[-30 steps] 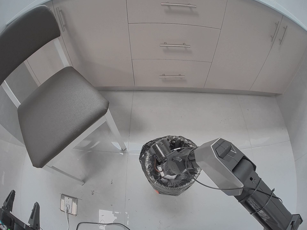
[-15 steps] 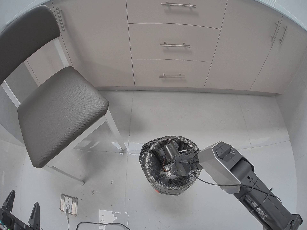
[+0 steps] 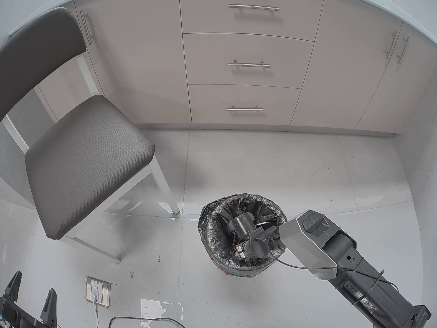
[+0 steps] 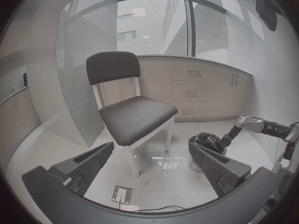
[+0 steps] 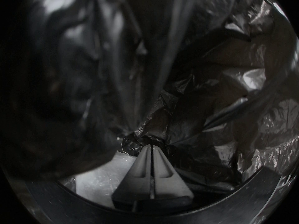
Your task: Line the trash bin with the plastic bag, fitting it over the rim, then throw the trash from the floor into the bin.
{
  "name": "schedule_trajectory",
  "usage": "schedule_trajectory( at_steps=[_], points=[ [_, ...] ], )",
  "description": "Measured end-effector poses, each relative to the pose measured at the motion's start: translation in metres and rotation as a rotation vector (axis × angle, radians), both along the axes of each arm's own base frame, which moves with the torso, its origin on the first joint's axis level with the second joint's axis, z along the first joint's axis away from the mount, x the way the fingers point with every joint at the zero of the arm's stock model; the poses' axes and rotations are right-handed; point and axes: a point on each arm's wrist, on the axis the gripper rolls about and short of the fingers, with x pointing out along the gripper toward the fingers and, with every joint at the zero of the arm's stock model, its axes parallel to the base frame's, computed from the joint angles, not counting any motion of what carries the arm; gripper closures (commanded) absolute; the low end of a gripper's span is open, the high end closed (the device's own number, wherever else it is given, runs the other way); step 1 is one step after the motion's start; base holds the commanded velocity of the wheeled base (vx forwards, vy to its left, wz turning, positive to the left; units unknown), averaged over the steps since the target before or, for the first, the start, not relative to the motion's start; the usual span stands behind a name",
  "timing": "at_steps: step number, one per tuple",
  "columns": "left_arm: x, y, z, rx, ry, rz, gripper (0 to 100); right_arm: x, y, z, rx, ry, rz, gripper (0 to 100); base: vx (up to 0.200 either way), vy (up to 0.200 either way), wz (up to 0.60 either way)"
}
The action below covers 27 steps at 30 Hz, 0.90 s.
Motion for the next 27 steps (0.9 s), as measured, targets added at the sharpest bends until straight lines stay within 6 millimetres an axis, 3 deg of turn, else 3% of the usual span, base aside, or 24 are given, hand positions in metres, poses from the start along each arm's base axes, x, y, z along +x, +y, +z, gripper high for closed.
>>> schedule_trajectory(
  at_steps=[6, 11, 27],
  points=[
    [0.000, 0.000, 0.000, 0.000, 0.000, 0.000, 0, 0.000, 0.001, 0.001, -0.001, -0.002, 0.002, 100, 0.000, 0.000, 0.00],
    [0.000, 0.000, 0.000, 0.000, 0.000, 0.000, 0, 0.001, 0.006, 0.016, 0.010, -0.021, 0.013, 100, 0.000, 0.000, 0.00],
    [0.000, 0.000, 0.000, 0.000, 0.000, 0.000, 0, 0.002, 0.022, 0.109, 0.036, -0.102, 0.021, 100, 0.000, 0.000, 0.00]
  ],
)
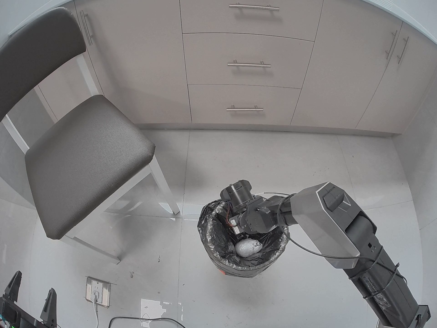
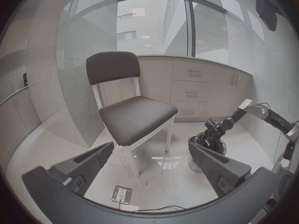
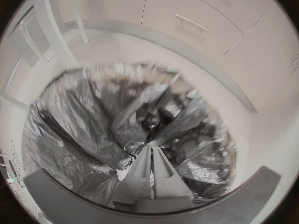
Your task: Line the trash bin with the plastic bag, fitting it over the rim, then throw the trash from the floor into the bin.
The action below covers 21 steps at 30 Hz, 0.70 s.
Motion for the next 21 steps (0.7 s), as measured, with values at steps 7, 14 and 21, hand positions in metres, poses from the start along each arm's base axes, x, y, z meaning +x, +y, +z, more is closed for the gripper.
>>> schedule_trajectory(
  at_steps=[7, 14, 21],
  points=[
    [0.000, 0.000, 0.000, 0.000, 0.000, 0.000, 0, -0.002, -0.004, 0.047, -0.009, -0.033, -0.023, 100, 0.000, 0.000, 0.00],
    [0.000, 0.000, 0.000, 0.000, 0.001, 0.000, 0, -0.008, -0.020, 0.108, -0.019, -0.049, -0.058, 100, 0.000, 0.000, 0.00],
    [0.000, 0.000, 0.000, 0.000, 0.000, 0.000, 0, -0.033, -0.051, 0.185, -0.052, -0.015, -0.092, 100, 0.000, 0.000, 0.00]
  ],
)
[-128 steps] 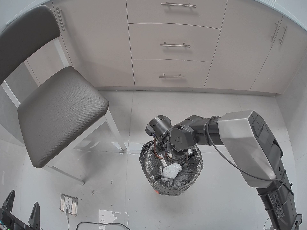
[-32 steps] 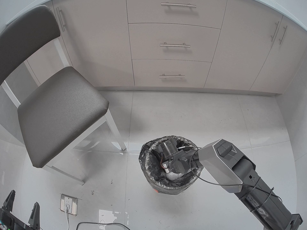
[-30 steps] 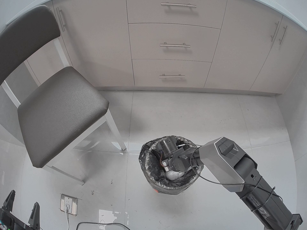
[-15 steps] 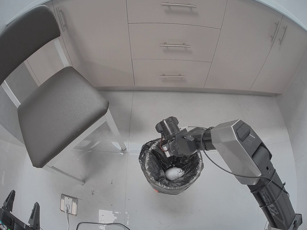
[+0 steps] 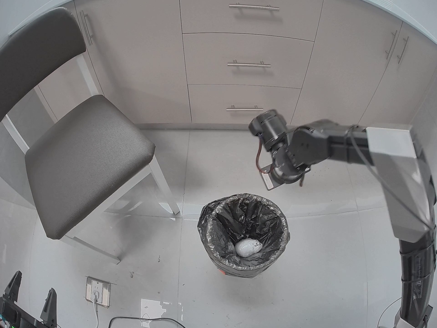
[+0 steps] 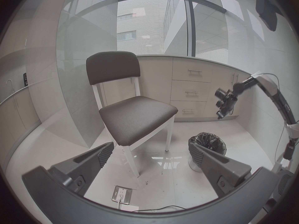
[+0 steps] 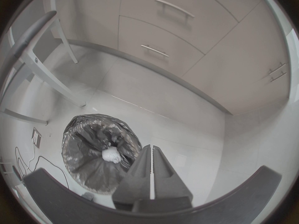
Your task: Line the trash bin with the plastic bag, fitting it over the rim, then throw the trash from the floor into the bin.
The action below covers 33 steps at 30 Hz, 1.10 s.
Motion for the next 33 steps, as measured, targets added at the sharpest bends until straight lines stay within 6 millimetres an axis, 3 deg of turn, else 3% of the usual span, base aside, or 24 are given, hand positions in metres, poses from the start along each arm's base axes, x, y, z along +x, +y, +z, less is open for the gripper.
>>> schedule_trajectory(
  at_steps=[6, 11, 17, 21, 27, 33],
  points=[
    [0.000, 0.000, 0.000, 0.000, 0.000, 0.000, 0, -0.044, -0.035, 0.075, -0.054, 0.013, -0.046, 100, 0.000, 0.000, 0.00],
    [0.000, 0.000, 0.000, 0.000, 0.000, 0.000, 0, -0.096, -0.070, 0.131, -0.127, 0.036, -0.079, 100, 0.000, 0.000, 0.00],
    [0.000, 0.000, 0.000, 0.000, 0.000, 0.000, 0, -0.179, -0.124, 0.187, -0.238, 0.100, -0.084, 100, 0.000, 0.000, 0.00],
    [0.000, 0.000, 0.000, 0.000, 0.000, 0.000, 0, -0.242, -0.168, 0.223, -0.252, 0.051, -0.080, 100, 0.000, 0.000, 0.00],
    [0.000, 0.000, 0.000, 0.000, 0.000, 0.000, 0, -0.334, -0.228, 0.253, -0.200, -0.101, -0.132, 100, 0.000, 0.000, 0.00],
    [0.000, 0.000, 0.000, 0.000, -0.001, 0.000, 0, -0.440, -0.267, 0.253, -0.089, -0.294, -0.167, 100, 0.000, 0.000, 0.00]
  ],
)
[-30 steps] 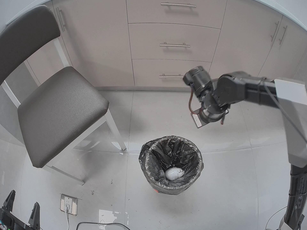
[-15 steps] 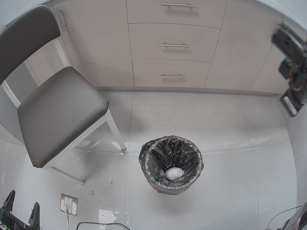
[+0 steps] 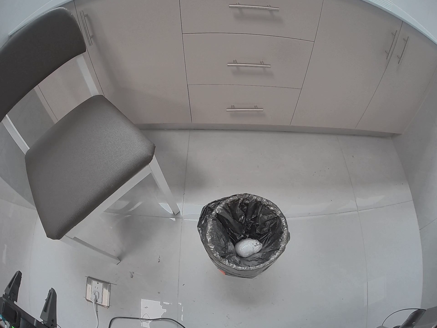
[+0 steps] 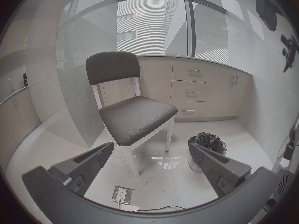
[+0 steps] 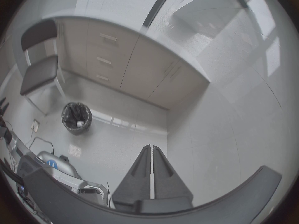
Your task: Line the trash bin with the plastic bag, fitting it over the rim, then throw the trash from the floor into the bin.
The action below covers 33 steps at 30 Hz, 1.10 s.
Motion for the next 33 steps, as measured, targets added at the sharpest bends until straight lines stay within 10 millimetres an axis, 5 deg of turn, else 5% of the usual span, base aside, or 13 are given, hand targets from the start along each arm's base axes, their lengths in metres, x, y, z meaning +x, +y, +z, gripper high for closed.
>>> schedule_trajectory(
  at_steps=[10, 18, 25, 33],
  points=[
    [0.000, 0.000, 0.000, 0.000, 0.000, 0.000, 0, -0.172, -0.008, -0.055, 0.071, -0.490, -0.035, 100, 0.000, 0.000, 0.00],
    [0.000, 0.000, 0.000, 0.000, 0.001, 0.000, 0, -0.260, -0.003, -0.124, 0.086, -0.828, -0.049, 100, 0.000, 0.000, 0.00],
    [0.000, 0.000, 0.000, 0.000, 0.001, 0.000, 0, -0.271, 0.003, -0.163, 0.186, -0.893, -0.060, 100, 0.000, 0.000, 0.00],
    [0.000, 0.000, 0.000, 0.000, 0.001, 0.000, 0, -0.240, 0.012, -0.182, 0.281, -0.784, -0.050, 100, 0.000, 0.000, 0.00]
  ],
)
